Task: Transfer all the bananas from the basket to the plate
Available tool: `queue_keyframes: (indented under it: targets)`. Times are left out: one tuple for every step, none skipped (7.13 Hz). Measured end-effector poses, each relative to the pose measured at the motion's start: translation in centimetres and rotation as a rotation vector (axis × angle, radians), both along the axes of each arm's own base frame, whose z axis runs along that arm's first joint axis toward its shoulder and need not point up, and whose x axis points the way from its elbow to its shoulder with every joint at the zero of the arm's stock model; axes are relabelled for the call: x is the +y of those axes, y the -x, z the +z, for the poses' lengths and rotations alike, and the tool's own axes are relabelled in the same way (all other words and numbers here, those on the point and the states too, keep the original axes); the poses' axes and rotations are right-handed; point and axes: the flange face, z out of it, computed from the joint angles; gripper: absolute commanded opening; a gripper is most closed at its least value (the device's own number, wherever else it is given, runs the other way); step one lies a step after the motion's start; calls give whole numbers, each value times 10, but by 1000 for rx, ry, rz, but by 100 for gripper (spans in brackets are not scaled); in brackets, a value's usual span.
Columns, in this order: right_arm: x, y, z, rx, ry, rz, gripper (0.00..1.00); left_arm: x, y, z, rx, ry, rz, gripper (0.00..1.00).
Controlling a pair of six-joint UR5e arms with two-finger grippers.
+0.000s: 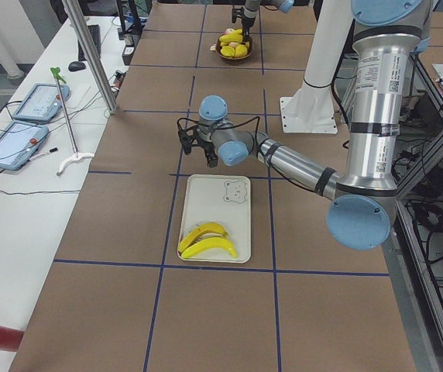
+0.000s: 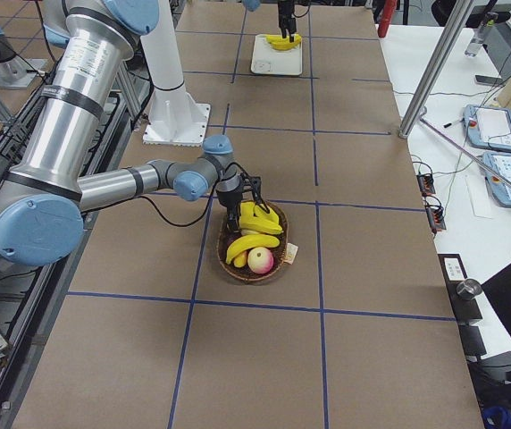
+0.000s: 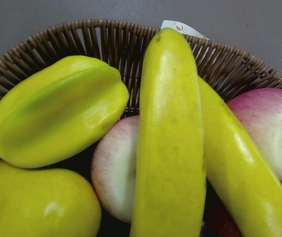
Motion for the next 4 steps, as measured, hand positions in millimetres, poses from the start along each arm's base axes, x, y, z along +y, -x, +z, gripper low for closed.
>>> queue_keyframes:
  targets:
    - [0,0,0,0,0,-1,17,0,0,0,0,1,0,100]
    - [0,1,0,-2,-1,0,10,0,0,0,0,1,0,100]
    - [-1,1,-4,-11,-5,0,6,0,0,0,1,0,0,100]
    - [-1,-1,-14,-31,-13,-1,4,0,0,-1,1,0,0,100]
